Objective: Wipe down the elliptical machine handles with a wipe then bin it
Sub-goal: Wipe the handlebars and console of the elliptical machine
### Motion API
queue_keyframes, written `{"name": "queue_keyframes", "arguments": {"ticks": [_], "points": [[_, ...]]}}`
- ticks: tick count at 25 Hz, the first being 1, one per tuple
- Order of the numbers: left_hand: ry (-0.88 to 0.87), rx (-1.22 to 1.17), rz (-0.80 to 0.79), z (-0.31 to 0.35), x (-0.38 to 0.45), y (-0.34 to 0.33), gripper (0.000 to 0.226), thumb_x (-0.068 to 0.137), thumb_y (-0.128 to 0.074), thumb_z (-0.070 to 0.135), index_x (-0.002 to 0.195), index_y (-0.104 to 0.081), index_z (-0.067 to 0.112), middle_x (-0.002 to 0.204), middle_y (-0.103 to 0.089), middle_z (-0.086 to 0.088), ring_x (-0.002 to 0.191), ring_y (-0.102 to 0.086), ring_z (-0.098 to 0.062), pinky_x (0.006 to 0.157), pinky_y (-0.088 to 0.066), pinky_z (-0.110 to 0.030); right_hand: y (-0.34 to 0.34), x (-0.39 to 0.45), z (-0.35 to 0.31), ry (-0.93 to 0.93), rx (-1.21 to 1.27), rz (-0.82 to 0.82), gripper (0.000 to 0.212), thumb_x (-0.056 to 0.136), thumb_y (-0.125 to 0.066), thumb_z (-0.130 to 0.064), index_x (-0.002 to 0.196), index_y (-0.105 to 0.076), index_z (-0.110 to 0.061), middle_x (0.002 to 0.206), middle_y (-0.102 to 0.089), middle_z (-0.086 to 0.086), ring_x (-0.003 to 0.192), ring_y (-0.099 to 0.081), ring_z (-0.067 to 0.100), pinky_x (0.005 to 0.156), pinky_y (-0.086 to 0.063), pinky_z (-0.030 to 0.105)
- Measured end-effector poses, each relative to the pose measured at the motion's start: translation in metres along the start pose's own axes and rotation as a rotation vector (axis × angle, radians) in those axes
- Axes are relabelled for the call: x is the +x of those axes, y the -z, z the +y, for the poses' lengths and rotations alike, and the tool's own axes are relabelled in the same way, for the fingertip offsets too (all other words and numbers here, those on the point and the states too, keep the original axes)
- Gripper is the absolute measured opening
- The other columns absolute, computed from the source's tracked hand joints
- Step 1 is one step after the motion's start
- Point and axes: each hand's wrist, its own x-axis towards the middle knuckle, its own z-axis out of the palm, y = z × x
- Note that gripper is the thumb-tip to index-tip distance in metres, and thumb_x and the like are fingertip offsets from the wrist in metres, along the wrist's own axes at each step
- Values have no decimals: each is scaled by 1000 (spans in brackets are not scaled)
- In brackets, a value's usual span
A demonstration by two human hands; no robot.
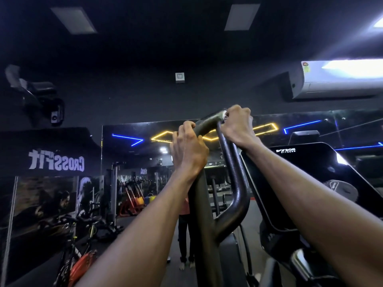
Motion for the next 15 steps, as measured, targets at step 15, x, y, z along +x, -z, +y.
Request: {"name": "queue_keyframes", "arguments": {"ticks": [15], "points": [[231, -272, 40, -6, -32, 20, 19, 94, -49, 24, 109, -43, 14, 99, -46, -2, 78, -45, -13, 59, -31, -25, -13, -5, -41, 406, -39, -187, 34, 78, -63, -1, 105, -78, -16, 104, -76, 7, 100, -69, 25, 87, -47, 27]]}}
